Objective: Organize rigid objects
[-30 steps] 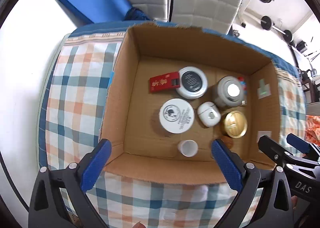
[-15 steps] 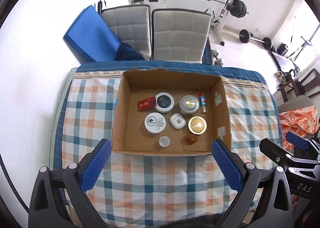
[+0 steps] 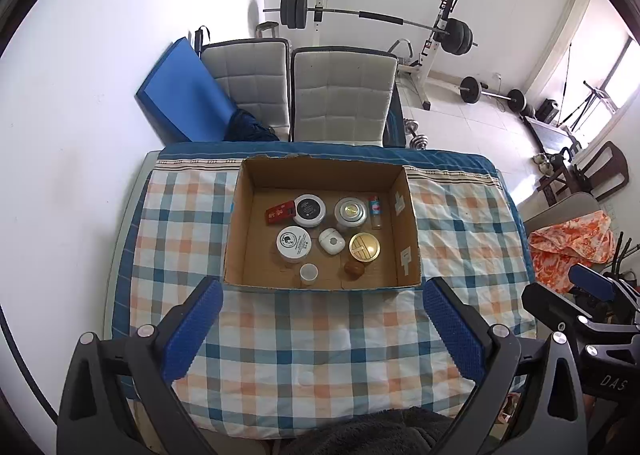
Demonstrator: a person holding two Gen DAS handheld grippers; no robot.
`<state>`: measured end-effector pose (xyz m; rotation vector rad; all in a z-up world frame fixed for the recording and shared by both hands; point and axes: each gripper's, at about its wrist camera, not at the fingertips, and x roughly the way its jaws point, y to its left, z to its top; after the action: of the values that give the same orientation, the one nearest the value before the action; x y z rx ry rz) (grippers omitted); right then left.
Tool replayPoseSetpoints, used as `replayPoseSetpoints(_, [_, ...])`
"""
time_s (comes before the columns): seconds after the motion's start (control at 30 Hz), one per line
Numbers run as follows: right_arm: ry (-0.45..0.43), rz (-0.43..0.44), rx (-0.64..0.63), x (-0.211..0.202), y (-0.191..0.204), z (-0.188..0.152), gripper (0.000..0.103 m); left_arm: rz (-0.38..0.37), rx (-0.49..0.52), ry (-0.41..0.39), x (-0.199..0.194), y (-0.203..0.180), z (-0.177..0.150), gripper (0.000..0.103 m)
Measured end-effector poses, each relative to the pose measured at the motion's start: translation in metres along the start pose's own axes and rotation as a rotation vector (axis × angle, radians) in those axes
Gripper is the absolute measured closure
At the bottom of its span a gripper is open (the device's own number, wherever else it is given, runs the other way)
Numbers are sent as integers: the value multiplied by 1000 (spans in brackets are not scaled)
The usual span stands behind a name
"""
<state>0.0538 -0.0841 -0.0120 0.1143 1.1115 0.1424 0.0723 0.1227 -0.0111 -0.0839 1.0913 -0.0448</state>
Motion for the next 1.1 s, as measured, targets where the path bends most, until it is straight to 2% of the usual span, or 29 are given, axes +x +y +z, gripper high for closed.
replayPoseSetpoints(0.47, [-91, -47, 8, -38, -3, 9, 0, 30, 7, -100, -37, -2, 5, 0])
replayPoseSetpoints(1.1, [-93, -80, 12, -34, -4, 7, 0, 30, 23, -79, -32, -4, 0, 0])
